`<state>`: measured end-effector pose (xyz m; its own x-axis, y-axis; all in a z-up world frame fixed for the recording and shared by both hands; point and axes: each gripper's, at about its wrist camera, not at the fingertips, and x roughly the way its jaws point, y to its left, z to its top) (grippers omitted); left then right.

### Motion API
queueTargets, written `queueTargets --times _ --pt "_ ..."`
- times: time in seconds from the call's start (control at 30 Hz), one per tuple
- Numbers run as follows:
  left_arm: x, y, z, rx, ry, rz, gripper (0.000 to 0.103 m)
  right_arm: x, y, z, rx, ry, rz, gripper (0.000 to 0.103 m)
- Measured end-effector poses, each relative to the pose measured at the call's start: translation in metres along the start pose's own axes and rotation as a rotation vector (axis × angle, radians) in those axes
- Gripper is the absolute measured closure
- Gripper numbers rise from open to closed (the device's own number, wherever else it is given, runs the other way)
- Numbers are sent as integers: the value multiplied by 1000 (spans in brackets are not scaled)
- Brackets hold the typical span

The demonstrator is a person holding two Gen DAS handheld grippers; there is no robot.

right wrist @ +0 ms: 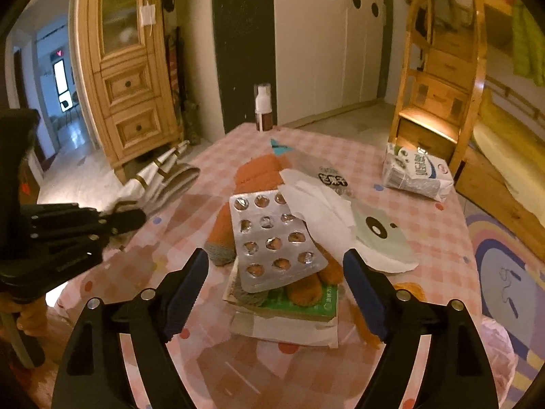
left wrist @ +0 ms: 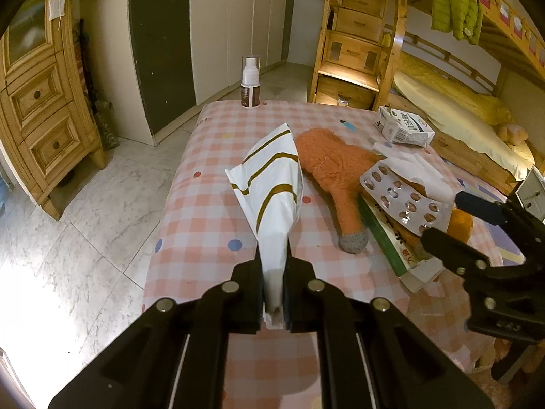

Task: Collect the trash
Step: 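Hold the paper bag in the left gripper while the right gripper grasps the silver blister pack, then carry the paper bag and blister pack to the pink bin and open both grippers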

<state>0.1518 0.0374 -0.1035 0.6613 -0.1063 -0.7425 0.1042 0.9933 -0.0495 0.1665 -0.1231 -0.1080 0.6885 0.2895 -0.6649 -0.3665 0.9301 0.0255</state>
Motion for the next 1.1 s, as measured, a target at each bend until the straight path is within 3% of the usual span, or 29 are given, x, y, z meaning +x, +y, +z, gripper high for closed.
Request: queueTargets --times 0.4,0.47,0.5,0.57,0.93,1.1 --pt "4 0 1 0 6 2 97 12 8 -1 -52 24 -4 26" --pt "4 1 1 0 6 2 97 11 11 -2 -68 22 -8 36" --pt "4 1 1 -1 6 1 97 10 13 -2 -76 23 -15 46" --pt "4 1 1 -2 6 3 97 8 17 -4 -99 18 -27 47" --pt "-2 7 -1 -4 -17 -17 97 -51 22 -6 -71 -165 16 47" --pt "-16 -7 -2 25 -63 -72 97 -72 6 -9 -17 -213 -37 47"
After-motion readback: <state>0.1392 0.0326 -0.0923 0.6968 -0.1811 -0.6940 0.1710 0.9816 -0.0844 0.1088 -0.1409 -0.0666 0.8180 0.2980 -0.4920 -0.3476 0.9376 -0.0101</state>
